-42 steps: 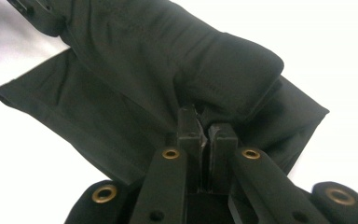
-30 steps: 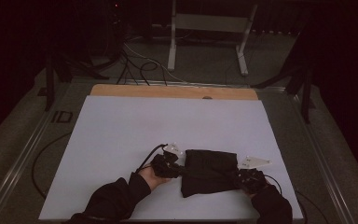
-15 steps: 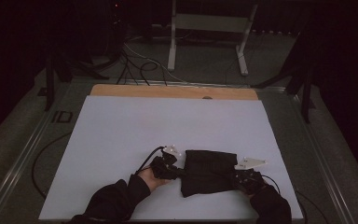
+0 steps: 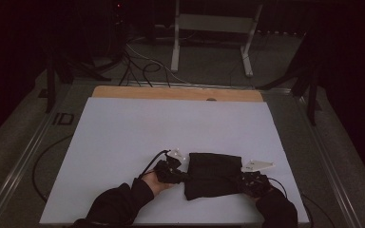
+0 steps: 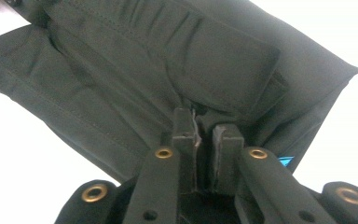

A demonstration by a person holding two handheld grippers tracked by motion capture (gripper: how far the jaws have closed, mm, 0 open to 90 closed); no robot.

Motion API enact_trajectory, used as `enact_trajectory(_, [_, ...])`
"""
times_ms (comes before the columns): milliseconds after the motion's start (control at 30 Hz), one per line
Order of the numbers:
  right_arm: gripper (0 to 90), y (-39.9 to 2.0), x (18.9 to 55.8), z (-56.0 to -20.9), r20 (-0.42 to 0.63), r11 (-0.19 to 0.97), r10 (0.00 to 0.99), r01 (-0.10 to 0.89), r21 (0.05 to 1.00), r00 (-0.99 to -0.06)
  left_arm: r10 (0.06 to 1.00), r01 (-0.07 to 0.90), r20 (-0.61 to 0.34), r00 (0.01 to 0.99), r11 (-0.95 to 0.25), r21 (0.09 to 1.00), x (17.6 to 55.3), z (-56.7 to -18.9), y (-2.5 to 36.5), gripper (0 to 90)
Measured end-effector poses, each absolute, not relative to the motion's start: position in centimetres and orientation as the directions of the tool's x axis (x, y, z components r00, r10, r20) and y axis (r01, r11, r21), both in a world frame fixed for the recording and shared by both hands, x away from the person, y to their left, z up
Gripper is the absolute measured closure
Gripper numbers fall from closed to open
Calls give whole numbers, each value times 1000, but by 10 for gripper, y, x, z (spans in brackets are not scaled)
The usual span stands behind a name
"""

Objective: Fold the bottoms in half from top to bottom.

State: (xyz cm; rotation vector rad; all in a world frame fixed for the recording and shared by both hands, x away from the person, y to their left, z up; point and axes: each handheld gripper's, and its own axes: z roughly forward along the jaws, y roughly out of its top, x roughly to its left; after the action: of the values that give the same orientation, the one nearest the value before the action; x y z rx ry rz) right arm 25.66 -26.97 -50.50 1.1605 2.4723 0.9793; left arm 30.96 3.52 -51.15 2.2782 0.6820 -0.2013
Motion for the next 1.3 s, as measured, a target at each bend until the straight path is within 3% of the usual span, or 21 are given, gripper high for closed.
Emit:
enact_trajectory(133, [644,-269,256,-502,81,459,746,598,657,-661,395,523,-345,851,-583,622,309,-510,37,814])
enact_trajectory(267, [518,-273,256,-494,92,446,746,597,667,-659,380,512,-346,858,-571,642,307,-501,39,623])
enact_trajectory(400, [472,-278,255,-482,102,420,756,599,682,-646,347,469,-321,881,-560,683,303,-488,41,473])
enact_trajectory(567, [518,-282,256,-464,64,405,771,566,719,-633,330,429,-287,900,-541,723,301,-473,44,422])
enact_trajectory(700, [732,-286,260,-451,9,409,792,540,736,-611,368,427,-258,893,-518,741,306,-466,47,554])
enact_trajectory(833, [866,-288,271,-449,-38,439,791,523,731,-610,437,450,-234,868,-495,743,314,-466,51,697])
enact_trajectory(900, [888,-288,275,-449,-49,448,789,520,727,-612,437,450,-234,868,-495,743,314,-466,51,730])
enact_trajectory(933, [898,-288,282,-451,-51,455,787,522,721,-615,466,461,-226,855,-487,742,322,-467,51,801])
enact_trajectory(1033, [899,-286,291,-455,-57,471,781,528,706,-622,479,473,-227,848,-492,731,331,-470,50,879])
enact_trajectory(1300, [900,-281,310,-464,-50,480,776,536,694,-629,463,474,-227,857,-535,699,346,-482,39,897])
